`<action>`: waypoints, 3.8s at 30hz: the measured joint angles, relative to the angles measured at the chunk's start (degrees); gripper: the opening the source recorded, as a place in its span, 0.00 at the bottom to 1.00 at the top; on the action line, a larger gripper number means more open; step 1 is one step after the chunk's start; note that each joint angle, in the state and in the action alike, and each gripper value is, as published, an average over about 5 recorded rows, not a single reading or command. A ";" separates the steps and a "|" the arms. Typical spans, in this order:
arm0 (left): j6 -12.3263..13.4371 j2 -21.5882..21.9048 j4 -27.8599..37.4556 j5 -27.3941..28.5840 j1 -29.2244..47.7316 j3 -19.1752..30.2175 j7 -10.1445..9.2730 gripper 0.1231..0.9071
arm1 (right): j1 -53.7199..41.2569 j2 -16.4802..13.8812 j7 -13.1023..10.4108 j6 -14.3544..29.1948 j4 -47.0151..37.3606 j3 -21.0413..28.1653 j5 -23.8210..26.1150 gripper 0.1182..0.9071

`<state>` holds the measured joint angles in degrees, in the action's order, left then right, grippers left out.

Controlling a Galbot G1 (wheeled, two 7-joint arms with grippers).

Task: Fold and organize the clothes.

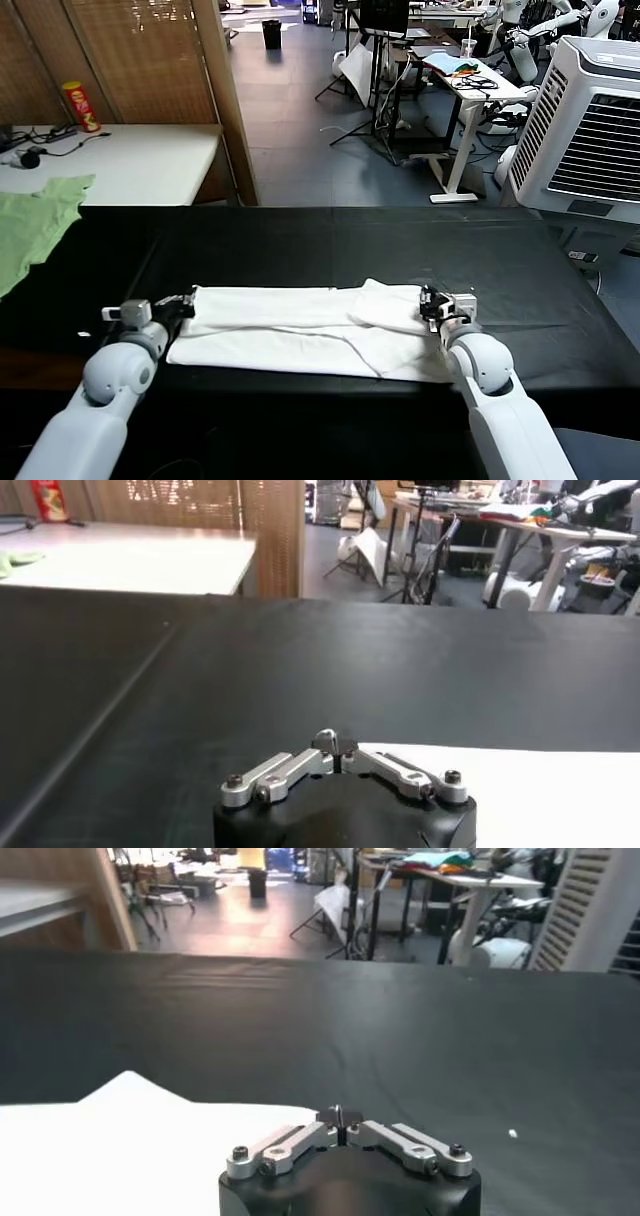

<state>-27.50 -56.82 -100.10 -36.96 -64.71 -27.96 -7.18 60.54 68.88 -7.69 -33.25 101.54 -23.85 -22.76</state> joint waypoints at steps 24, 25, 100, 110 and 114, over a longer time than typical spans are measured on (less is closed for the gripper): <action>0.74 -3.24 -9.27 -0.74 -13.57 -6.46 0.75 0.86 | 6.81 -2.45 0.00 -1.07 11.60 -3.84 -2.56 0.86; 0.75 -3.44 -9.20 -0.53 -13.78 -6.47 0.72 0.86 | 6.84 -2.44 0.01 -1.06 11.68 -3.86 -2.57 0.86; -1.68 -9.62 -20.67 -4.46 -6.18 17.01 -1.77 0.03 | 9.92 0.19 0.71 -0.03 12.00 -4.72 1.22 0.86; -0.57 -13.66 -17.60 -2.69 -5.85 18.34 -1.54 0.14 | 8.62 -0.47 3.70 2.09 11.47 -2.85 1.20 0.86; -0.23 -15.24 -16.76 -5.96 -4.99 19.24 -2.06 0.41 | 7.37 -1.13 5.61 2.72 11.25 -1.05 0.62 0.86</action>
<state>-27.73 -72.06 -116.86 -42.93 -69.70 -8.73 -9.23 67.91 67.75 -2.08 -30.53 112.79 -24.91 -22.14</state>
